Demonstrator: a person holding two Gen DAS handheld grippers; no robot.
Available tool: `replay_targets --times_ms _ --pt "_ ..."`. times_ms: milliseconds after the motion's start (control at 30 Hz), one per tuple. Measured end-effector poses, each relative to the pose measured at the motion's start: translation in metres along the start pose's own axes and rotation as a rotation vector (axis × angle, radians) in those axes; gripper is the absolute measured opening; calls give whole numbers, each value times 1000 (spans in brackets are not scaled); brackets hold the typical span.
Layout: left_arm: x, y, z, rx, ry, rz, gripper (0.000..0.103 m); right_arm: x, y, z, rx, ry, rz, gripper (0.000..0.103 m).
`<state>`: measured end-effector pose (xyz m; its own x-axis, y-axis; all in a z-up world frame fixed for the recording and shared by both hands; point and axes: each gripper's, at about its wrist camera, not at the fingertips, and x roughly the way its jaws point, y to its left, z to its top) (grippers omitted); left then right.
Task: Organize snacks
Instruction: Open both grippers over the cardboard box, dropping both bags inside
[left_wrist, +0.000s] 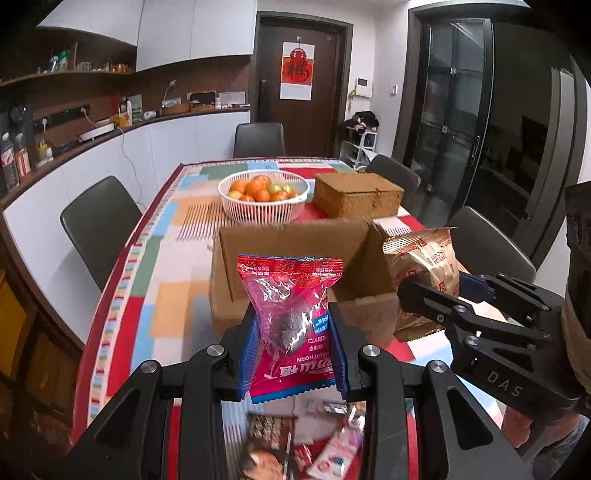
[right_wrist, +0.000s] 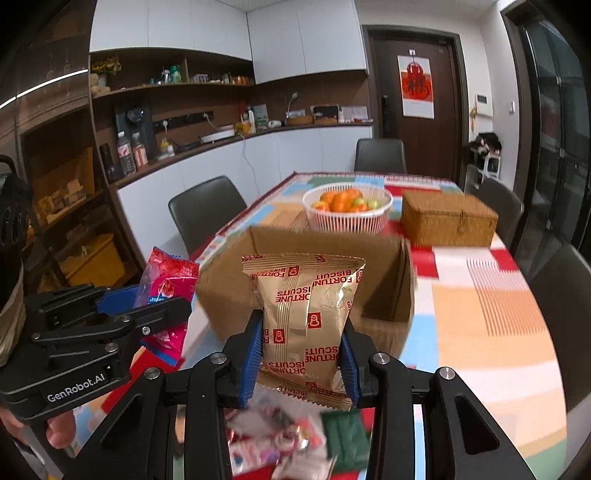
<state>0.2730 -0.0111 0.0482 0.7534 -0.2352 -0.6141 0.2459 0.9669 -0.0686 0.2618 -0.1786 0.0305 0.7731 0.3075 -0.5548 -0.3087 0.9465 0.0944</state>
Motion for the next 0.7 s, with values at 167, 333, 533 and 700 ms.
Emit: replay_targets --times_ms 167,333,533,700 --pt "18 11 21 -5 4 -14 34 19 -4 28 -5 -8 -2 38" --pt "42 17 41 -11 25 -27 35 40 -13 45 -1 0 -16 38" --pt "62 24 55 -28 10 65 66 63 -25 58 21 22 -64 53" --pt "44 18 43 9 -13 64 68 58 -29 55 35 17 -121 60"
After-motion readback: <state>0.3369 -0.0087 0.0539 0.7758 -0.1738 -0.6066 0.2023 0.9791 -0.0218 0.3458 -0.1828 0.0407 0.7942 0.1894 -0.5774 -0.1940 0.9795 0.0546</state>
